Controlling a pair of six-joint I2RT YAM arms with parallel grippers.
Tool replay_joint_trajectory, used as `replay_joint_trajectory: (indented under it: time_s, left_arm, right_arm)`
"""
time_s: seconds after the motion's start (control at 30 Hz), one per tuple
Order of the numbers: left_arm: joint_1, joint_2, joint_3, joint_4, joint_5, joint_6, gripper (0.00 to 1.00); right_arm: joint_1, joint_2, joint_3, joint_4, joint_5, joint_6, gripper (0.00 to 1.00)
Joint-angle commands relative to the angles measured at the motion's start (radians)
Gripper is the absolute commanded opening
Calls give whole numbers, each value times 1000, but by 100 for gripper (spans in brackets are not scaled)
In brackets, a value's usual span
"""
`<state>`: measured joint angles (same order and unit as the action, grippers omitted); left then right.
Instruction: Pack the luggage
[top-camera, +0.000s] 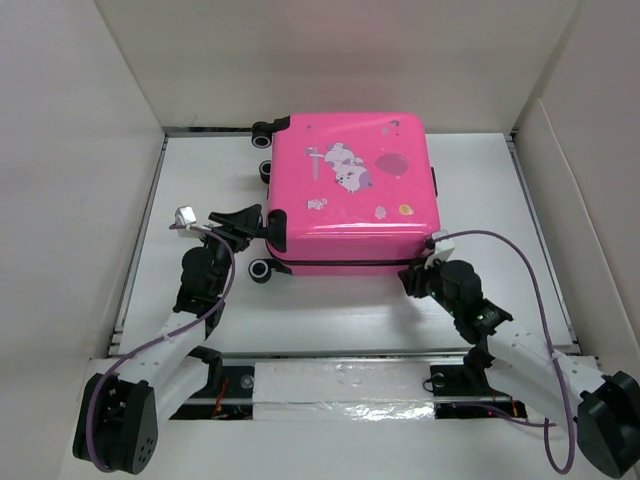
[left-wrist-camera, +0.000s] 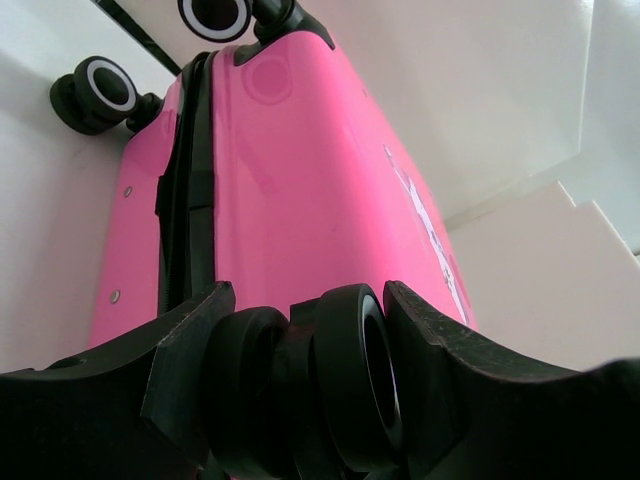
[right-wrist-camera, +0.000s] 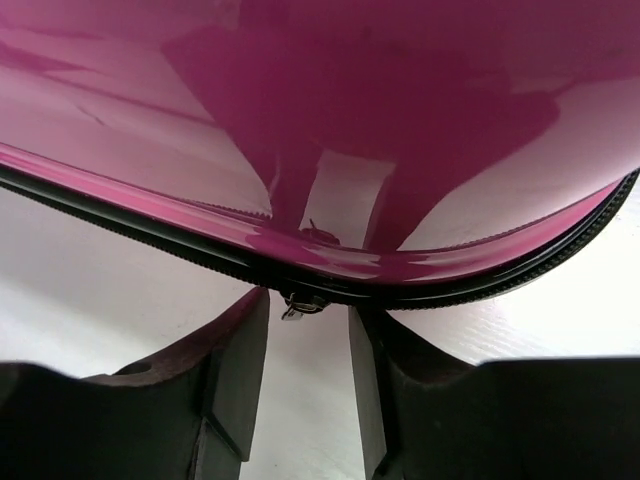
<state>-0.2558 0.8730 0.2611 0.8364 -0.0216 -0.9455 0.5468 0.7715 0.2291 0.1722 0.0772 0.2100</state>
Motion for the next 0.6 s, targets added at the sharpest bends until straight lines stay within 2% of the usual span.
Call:
replay_joint_trajectory:
  time_s: [0.0, 0.2, 0.3, 0.33, 0.43, 0.57]
  left_arm:
    - [-39, 21, -2, 29, 63, 142, 0]
    - [-71, 23, -6, 18, 42, 151, 0]
    - [-71, 12, -8, 4, 34, 154, 0]
    - [-71, 11, -8, 1, 35, 155, 0]
    - [-80, 4, -17, 1, 38, 155, 0]
    - [-111, 0, -28, 12, 40, 178, 0]
  right_arm:
    - [2, 3, 39, 156, 58, -26, 42]
    - [2, -52, 30, 155, 105, -35, 36]
    - [2, -78, 27, 141, 130, -40, 22]
    - [2, -81, 27, 145, 137, -41, 14]
    - [2, -66, 29, 173, 109, -44, 3]
    - [57, 18, 53, 234, 13, -26, 0]
